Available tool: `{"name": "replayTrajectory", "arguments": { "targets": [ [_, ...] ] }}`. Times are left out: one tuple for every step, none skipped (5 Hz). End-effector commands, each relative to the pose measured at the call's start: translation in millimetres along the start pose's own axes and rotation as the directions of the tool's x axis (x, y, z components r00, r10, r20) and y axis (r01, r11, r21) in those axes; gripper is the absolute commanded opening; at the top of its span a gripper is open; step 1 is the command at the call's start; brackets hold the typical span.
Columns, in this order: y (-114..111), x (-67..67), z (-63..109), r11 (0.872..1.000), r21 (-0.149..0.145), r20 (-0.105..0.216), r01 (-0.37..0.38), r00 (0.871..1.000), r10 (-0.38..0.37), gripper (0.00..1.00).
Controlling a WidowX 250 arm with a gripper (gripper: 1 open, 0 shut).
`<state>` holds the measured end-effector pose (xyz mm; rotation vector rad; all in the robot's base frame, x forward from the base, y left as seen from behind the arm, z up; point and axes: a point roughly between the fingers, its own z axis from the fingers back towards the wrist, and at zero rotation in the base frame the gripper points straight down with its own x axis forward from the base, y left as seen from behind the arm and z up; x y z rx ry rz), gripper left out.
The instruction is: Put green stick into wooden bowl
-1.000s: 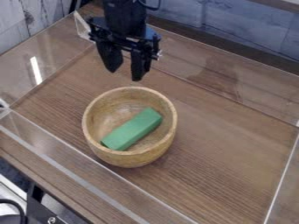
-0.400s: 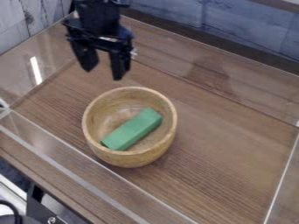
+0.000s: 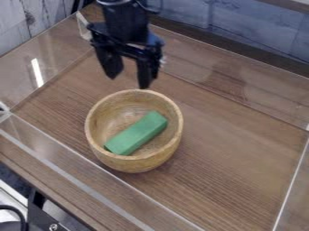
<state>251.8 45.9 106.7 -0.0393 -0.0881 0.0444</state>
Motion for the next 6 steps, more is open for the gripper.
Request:
{"name": "replayTrajectory", "arguments": {
  "targets": [
    [7,5.6,-4.4,1.0,0.021,0.026,-0.008,1.0,0.008,1.0],
    [16,2.0,1.0,0.999,0.021,0.025,-0.025,0.999,0.024,0.0],
    [21,-0.6,9.8,0.999,0.018,0.031,-0.045,0.999,0.044,1.0],
    [21,-2.0,17.6,0.998,0.015,0.037,-0.062,0.997,0.062,1.0],
    [21,-0.4,15.8,0.995,0.018,0.045,-0.101,0.994,0.1,1.0],
    [21,-0.3,10.6,0.991,0.024,0.047,-0.131,0.99,0.13,1.0]
  ]
}}
